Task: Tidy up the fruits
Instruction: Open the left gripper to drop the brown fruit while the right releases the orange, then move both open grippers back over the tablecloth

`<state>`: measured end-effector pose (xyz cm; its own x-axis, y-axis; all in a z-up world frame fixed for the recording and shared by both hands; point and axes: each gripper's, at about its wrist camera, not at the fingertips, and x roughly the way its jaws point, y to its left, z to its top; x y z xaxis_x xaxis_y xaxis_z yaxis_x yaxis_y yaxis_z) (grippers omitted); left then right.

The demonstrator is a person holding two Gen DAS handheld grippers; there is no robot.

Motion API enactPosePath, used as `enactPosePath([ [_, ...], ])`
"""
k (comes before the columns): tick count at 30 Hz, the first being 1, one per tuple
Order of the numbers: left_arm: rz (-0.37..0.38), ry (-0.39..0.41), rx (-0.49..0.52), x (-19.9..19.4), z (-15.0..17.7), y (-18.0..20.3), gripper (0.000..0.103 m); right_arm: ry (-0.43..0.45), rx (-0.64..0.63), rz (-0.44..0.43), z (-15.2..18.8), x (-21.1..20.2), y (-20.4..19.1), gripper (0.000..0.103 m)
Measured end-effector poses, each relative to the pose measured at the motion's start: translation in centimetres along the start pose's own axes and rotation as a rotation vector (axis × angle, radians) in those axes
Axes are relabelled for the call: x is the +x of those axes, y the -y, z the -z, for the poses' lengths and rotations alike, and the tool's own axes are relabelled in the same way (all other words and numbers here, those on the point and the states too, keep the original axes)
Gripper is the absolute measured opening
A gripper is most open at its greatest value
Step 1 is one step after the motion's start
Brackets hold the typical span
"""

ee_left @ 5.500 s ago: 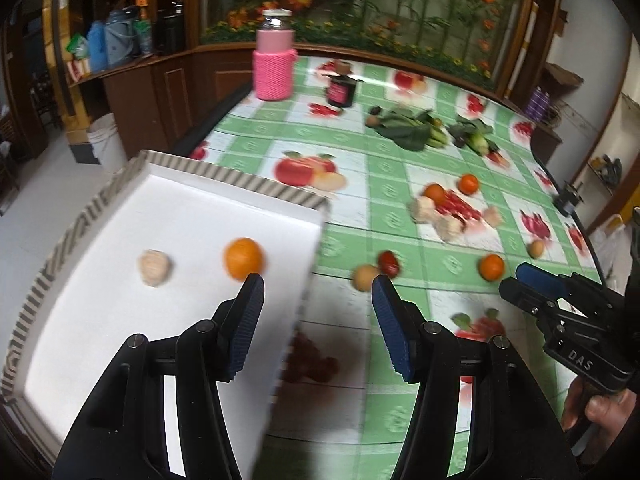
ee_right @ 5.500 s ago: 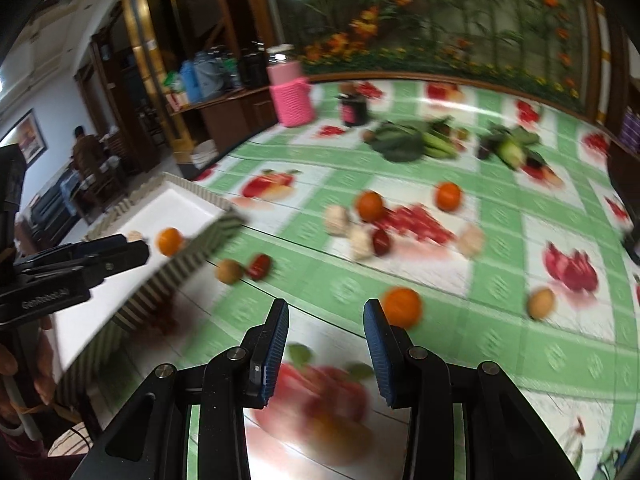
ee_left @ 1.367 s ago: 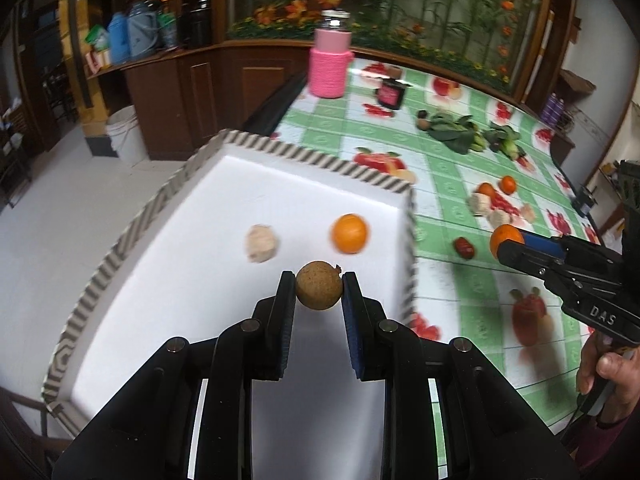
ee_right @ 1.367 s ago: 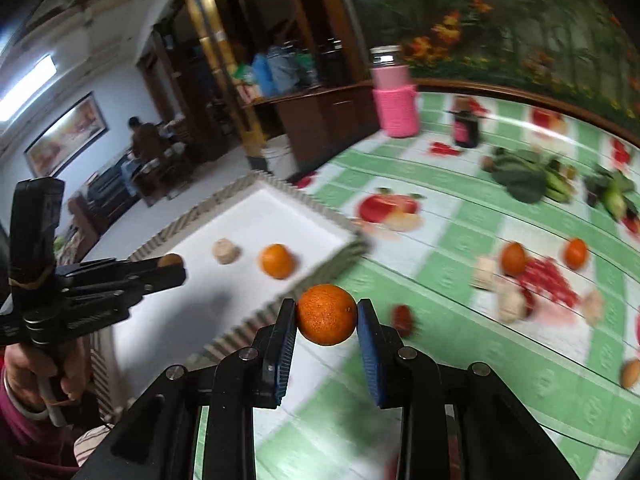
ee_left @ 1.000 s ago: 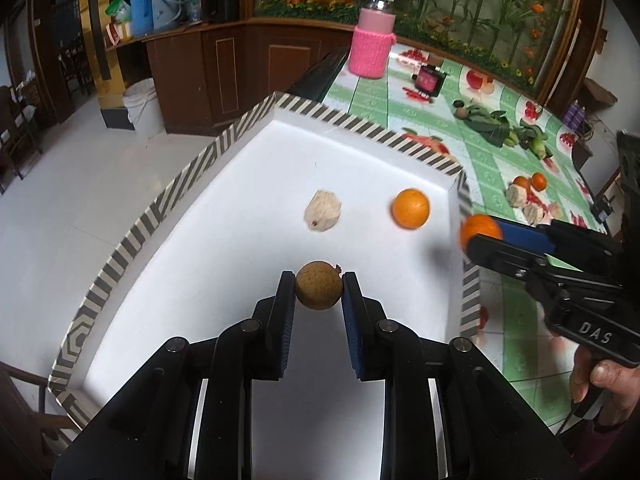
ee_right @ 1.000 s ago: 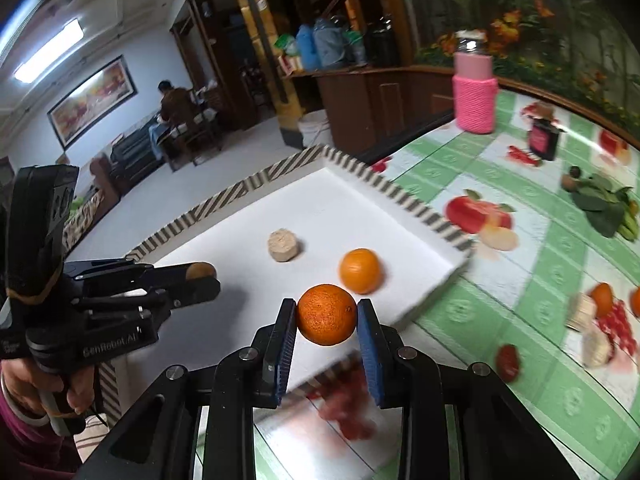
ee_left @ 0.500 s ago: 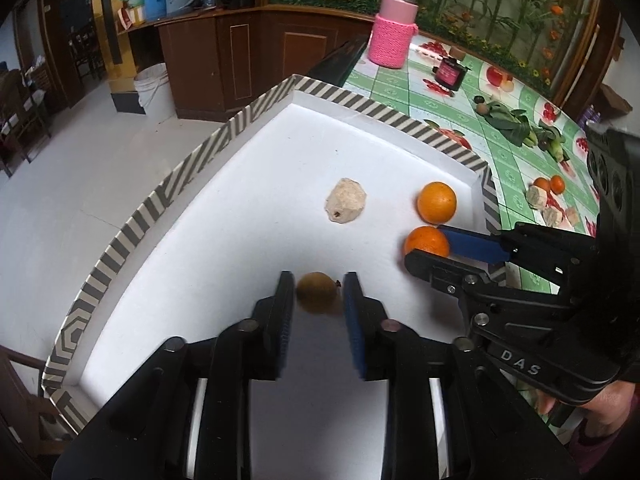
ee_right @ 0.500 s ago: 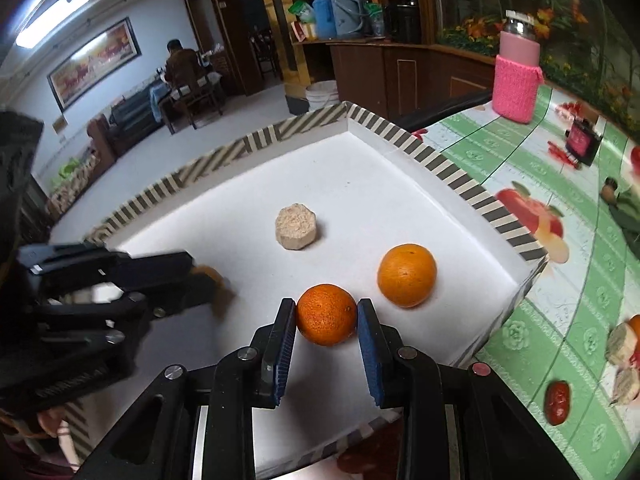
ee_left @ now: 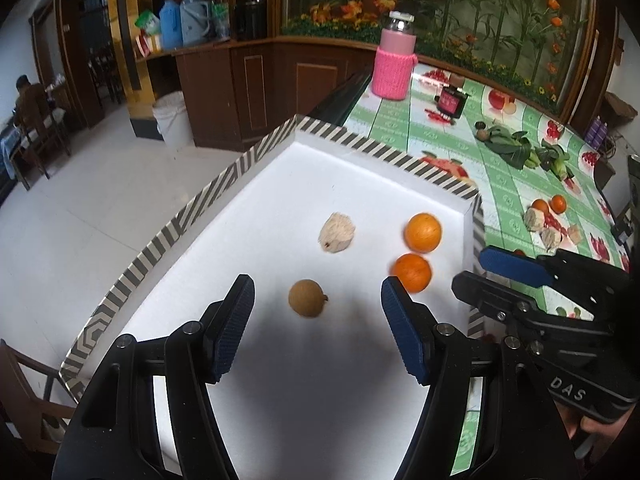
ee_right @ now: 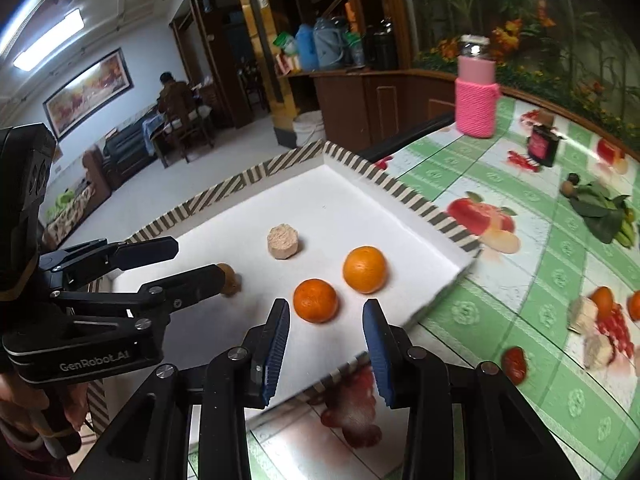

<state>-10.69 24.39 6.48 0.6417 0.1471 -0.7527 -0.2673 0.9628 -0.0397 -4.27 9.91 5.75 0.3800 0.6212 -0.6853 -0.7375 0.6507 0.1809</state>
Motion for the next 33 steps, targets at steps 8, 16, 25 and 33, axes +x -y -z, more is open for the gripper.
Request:
enactPosePath([
  [8,0.030,0.011,0.026,-0.3,0.1,3.1,0.067,0.047,0.045,0.072,1.1,-2.8,0.9,0.037],
  [16,0.055,0.051,0.073,-0.9,0.3,6.6,0.067,0.070,0.087,0.135,2.9,-5.3,3.1,0.037],
  [25,0.095,0.057,0.130,-0.7,0.6,11.3,0.067,0.097,0.168,0.225,5.3,-8.7,6.8,0.037],
  [33,0.149,0.044,0.201,-0.4,1.0,15.7,0.067,0.098,0.234,0.330,7.3,-11.0,9.9,0.037],
])
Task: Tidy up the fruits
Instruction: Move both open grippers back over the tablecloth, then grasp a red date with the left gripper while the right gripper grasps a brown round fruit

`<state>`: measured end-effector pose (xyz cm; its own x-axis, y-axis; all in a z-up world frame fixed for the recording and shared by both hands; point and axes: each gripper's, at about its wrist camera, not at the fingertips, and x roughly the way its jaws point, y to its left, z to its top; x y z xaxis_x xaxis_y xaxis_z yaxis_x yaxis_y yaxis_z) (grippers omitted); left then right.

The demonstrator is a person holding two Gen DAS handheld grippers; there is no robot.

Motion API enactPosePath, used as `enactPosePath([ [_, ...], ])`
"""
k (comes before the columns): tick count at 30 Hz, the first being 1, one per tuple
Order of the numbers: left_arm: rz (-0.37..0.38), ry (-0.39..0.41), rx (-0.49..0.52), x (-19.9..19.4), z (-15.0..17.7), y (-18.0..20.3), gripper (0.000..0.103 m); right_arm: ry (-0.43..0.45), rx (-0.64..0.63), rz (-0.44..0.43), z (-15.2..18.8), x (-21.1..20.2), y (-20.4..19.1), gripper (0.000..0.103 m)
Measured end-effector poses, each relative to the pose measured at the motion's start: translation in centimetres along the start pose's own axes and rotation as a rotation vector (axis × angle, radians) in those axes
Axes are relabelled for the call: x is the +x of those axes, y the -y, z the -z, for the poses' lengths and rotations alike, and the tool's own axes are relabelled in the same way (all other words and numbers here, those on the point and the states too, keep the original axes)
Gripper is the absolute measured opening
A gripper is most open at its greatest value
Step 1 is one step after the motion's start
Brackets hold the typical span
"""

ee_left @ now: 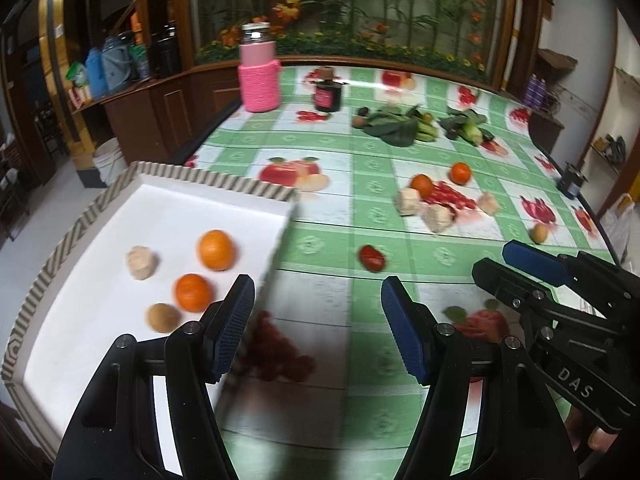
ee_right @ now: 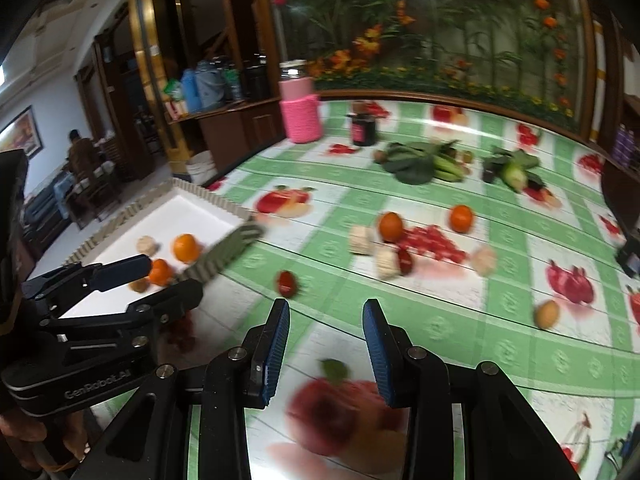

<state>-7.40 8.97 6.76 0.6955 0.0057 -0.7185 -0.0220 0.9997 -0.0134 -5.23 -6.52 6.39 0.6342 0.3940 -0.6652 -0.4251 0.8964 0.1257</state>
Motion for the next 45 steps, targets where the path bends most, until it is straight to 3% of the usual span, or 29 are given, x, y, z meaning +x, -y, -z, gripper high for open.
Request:
enactPosePath([
  [25,0.169,-0.116,0.090,3.6,-0.1,6.4,0.066,-0.022,0.206,0.161,3.2,-2.6,12.0,0.037],
  [35,0.153,-0.144,0.065,4.8,-0.2,4.6,0.066,-0.036,0.259,0.204,3.3,-2.6,16.3,0.037],
  [45,0.165,-0.175,0.021,6.3,-0.7,2.7,0.066,-0.135,0.193,0.196,1.4,1.5,17.8,0.037],
])
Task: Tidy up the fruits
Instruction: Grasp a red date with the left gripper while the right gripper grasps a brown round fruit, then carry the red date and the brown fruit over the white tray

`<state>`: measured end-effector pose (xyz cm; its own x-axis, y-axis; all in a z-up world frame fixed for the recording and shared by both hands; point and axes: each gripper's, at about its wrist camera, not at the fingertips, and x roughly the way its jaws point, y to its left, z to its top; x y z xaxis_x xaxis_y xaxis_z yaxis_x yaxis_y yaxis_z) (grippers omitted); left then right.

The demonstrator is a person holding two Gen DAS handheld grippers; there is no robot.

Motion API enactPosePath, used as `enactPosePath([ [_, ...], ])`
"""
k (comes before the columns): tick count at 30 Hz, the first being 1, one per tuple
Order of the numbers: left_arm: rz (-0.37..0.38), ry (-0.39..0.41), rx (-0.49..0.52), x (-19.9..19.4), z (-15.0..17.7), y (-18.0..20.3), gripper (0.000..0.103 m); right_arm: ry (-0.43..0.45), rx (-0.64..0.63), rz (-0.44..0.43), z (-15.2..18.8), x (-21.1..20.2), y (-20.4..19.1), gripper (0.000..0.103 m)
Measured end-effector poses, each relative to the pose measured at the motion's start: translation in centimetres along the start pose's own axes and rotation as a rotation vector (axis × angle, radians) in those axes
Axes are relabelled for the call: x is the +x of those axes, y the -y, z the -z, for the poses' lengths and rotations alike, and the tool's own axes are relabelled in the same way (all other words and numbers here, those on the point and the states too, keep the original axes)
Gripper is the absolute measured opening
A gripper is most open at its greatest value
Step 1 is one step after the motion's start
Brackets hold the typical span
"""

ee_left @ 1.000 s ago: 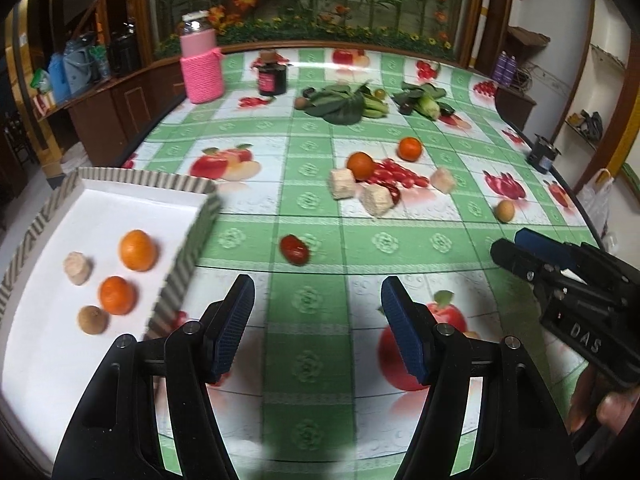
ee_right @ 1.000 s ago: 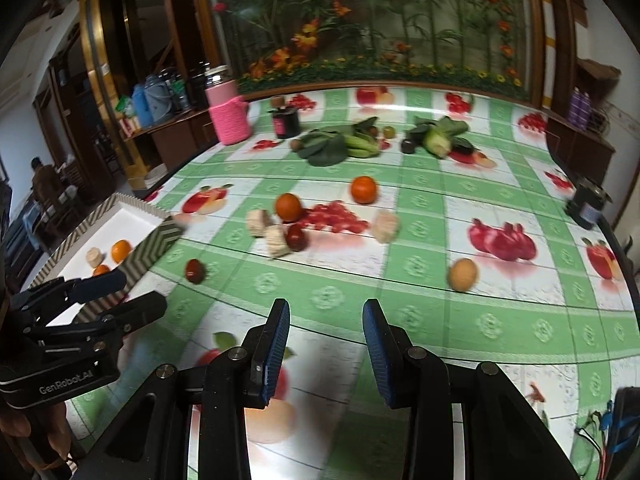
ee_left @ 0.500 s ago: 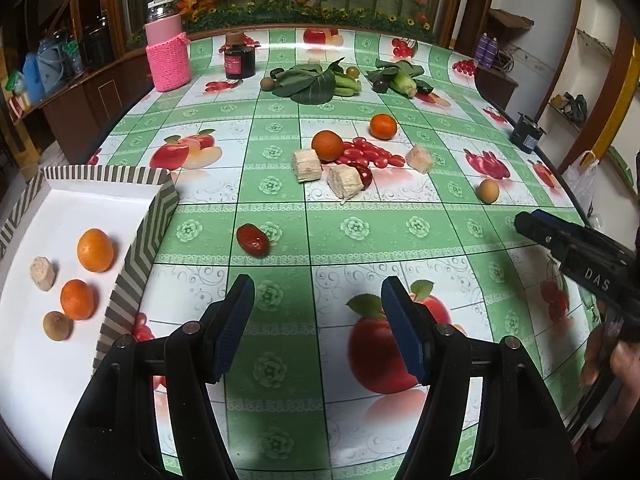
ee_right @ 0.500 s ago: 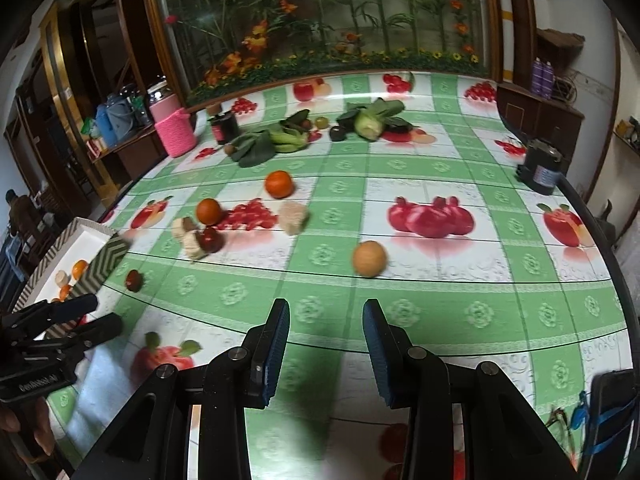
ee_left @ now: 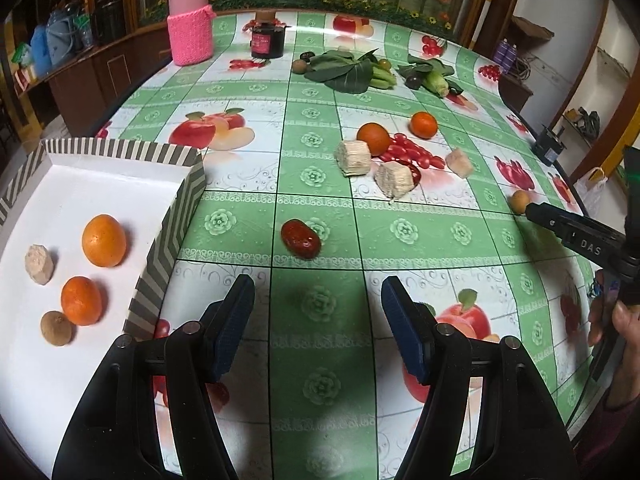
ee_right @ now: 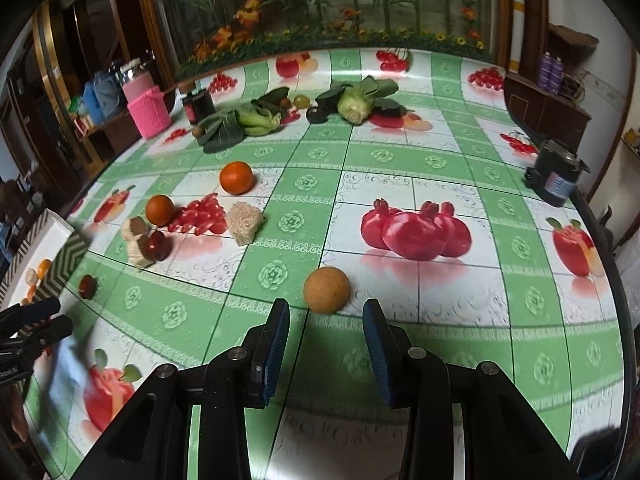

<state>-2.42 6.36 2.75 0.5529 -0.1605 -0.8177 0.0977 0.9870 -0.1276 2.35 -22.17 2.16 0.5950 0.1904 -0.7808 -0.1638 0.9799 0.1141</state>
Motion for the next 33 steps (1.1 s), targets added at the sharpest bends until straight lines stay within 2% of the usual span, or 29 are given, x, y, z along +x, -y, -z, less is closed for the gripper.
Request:
enactPosePath([
  [3,-0.005,-0.005,-0.017,0.6,-0.4,-0.2,0.066,-0.017,-0.004,0.003,-0.4,1.0,0.2,0.037],
  [6,-0.018,-0.006,-0.017,1.1,-0.8,-0.1,0.066,-0.022,0.035,-0.051,-0.6,1.7,1.0,0.037],
  [10,-0.031,0.002,-0.008,1.8,-1.3,0.4,0.066,-0.005,0.034,-0.080,-0.7,1.9,1.1,0.037],
  [15,-0.031,0.017,0.006,2.6,-1.7,0.8,0.065,0.007,0.028,-0.077,-0.7,2.1,1.1,0.029],
  [17,-0.018,0.014,0.006,3.0,-1.8,0.8,0.046,0.009,0.025,-0.080,-0.7,2.1,1.2,0.027],
  [18,-0.027,0.022,0.012,3.0,-1.8,0.8,0.042,0.009,0.023,-0.083,-0.6,2.0,1.2,0.027],
  [20,-0.030,0.025,0.019,3.1,-1.8,0.7,0.023,0.008,0.017,-0.091,-0.5,1.9,0.9,0.027],
  [21,-0.025,0.026,0.018,3.0,-1.8,0.6,0.020,0.007,0.015,-0.094,-0.4,1.9,0.8,0.027],
  [33,0.002,0.047,0.021,1.1,-1.0,0.5,0.018,0.055,-0.067,-0.148,0.8,-1.0,-4.7,0.027],
])
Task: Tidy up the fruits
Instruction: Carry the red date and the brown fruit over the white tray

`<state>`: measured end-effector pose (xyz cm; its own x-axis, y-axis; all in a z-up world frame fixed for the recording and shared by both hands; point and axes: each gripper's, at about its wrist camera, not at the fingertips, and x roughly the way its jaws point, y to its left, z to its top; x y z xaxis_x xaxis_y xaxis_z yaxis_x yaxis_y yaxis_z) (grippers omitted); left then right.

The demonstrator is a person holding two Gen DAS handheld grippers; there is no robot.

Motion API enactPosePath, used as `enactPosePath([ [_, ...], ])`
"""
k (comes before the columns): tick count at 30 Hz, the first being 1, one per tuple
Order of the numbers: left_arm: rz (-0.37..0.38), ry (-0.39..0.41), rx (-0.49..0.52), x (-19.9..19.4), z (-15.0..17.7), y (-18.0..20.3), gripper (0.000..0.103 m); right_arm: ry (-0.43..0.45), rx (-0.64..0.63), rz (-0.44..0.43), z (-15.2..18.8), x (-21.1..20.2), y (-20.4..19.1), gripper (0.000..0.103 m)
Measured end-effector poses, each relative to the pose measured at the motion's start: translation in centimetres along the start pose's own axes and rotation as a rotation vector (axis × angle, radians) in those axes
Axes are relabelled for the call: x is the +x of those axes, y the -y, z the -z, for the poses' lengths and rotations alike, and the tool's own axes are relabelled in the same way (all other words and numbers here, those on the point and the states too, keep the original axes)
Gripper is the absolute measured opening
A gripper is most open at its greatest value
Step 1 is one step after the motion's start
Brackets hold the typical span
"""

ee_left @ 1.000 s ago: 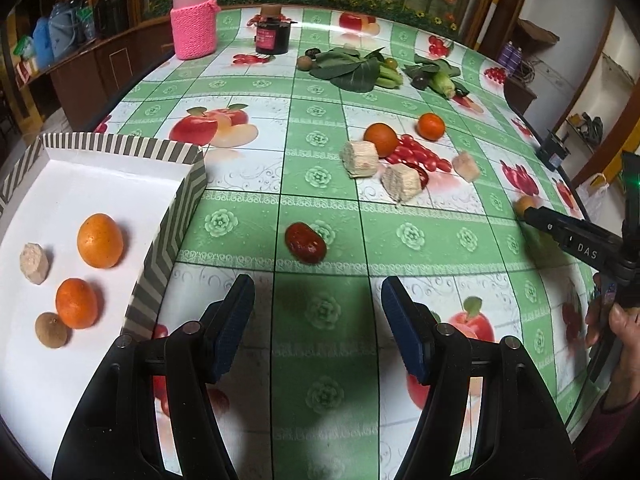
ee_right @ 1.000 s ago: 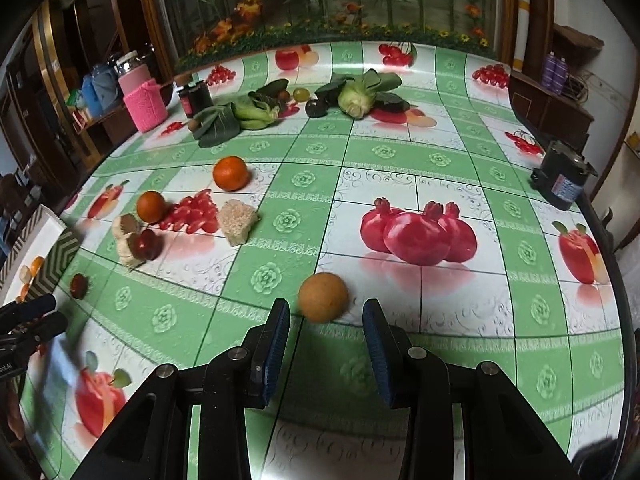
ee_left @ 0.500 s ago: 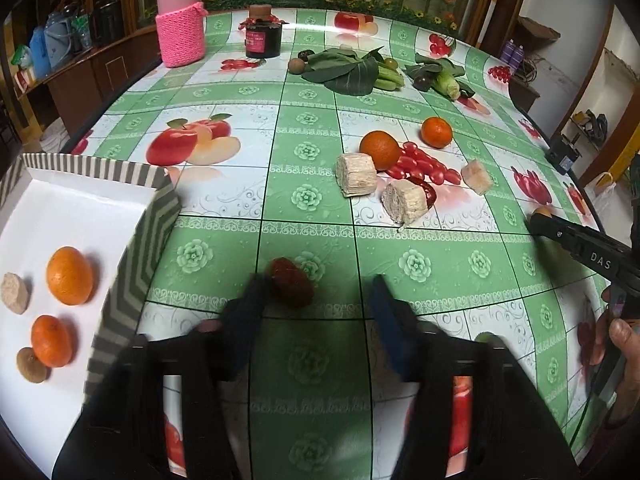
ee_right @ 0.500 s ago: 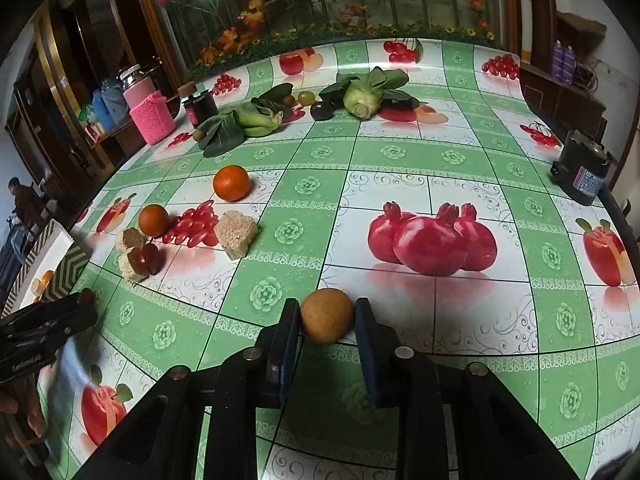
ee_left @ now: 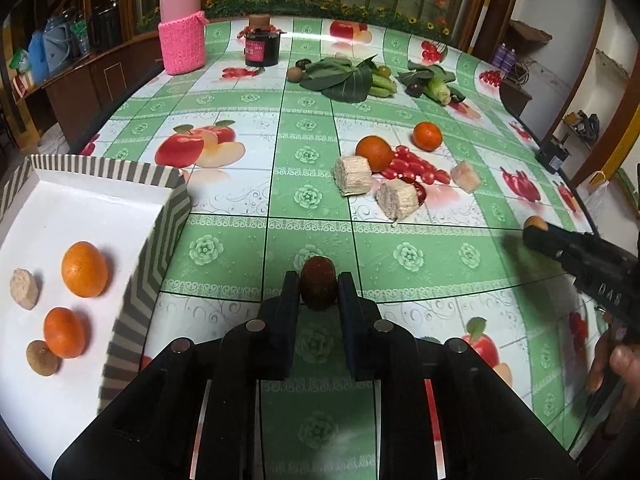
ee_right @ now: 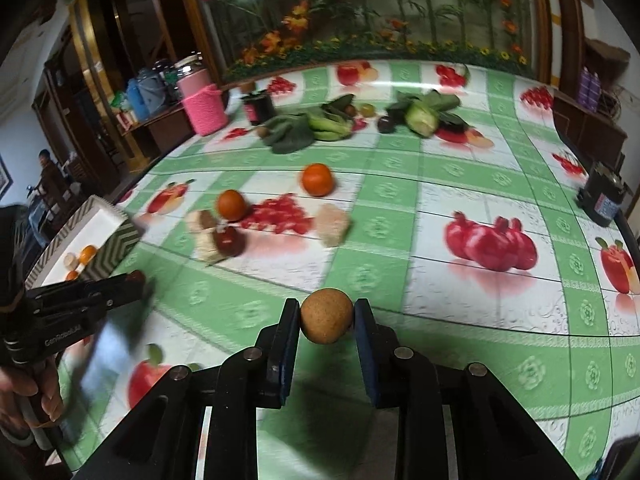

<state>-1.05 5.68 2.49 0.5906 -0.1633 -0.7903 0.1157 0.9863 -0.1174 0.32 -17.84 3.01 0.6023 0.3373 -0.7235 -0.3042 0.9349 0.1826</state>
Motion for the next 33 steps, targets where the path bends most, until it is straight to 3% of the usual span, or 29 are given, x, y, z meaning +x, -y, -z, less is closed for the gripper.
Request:
enactPosePath([
  [14,-0.008,0.083,-0.017,-5.5,1.1,-2.0,0.018,0.015,-0.129,-0.029,0.4,-0.6,-8.4,0.027],
  [33,-0.105,0.144,-0.105,-11.1,3.1,-8.7,0.018,0.022,-0.311,-0.085,-0.8,0.5,-18.0,0.027],
])
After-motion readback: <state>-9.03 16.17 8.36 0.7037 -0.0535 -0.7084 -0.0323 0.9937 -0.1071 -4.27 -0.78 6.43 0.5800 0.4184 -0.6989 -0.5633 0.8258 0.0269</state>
